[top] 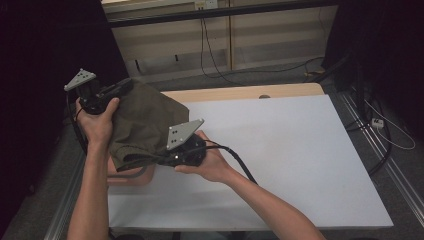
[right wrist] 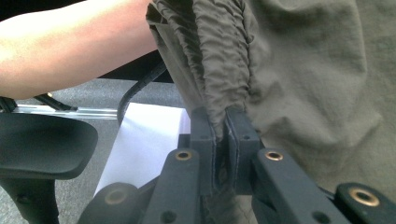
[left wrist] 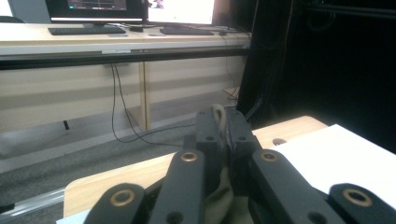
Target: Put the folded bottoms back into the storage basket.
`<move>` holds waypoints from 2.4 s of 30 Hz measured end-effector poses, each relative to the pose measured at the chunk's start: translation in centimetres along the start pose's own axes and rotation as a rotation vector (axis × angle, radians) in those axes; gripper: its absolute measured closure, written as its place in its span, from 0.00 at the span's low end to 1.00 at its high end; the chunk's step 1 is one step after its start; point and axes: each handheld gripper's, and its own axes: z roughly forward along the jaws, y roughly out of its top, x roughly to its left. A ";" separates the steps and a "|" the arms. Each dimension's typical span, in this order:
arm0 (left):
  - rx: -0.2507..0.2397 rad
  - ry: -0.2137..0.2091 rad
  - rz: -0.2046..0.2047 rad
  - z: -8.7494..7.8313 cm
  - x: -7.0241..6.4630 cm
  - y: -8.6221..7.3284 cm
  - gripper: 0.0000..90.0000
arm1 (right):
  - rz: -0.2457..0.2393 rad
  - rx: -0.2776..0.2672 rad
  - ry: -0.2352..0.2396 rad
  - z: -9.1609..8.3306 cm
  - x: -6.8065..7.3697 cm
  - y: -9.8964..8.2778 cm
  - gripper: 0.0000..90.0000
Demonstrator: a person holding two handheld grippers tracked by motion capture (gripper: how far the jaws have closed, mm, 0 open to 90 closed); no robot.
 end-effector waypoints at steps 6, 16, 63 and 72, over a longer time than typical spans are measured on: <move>-0.013 0.021 -0.001 -1.1 1.0 0.5 0.96 | -0.015 0.001 0.012 0.9 -0.2 0.8 0.93; -0.020 0.040 -0.045 -2.3 3.2 0.5 0.96 | -0.016 0.008 0.023 2.4 -1.0 2.1 0.93; 0.025 0.090 -0.087 -3.8 11.0 -3.0 0.96 | 0.003 0.070 0.027 10.9 -1.7 3.3 0.93; 0.047 0.081 -0.096 -3.6 11.5 -4.1 0.96 | 0.002 0.102 0.016 11.9 -1.2 3.1 0.93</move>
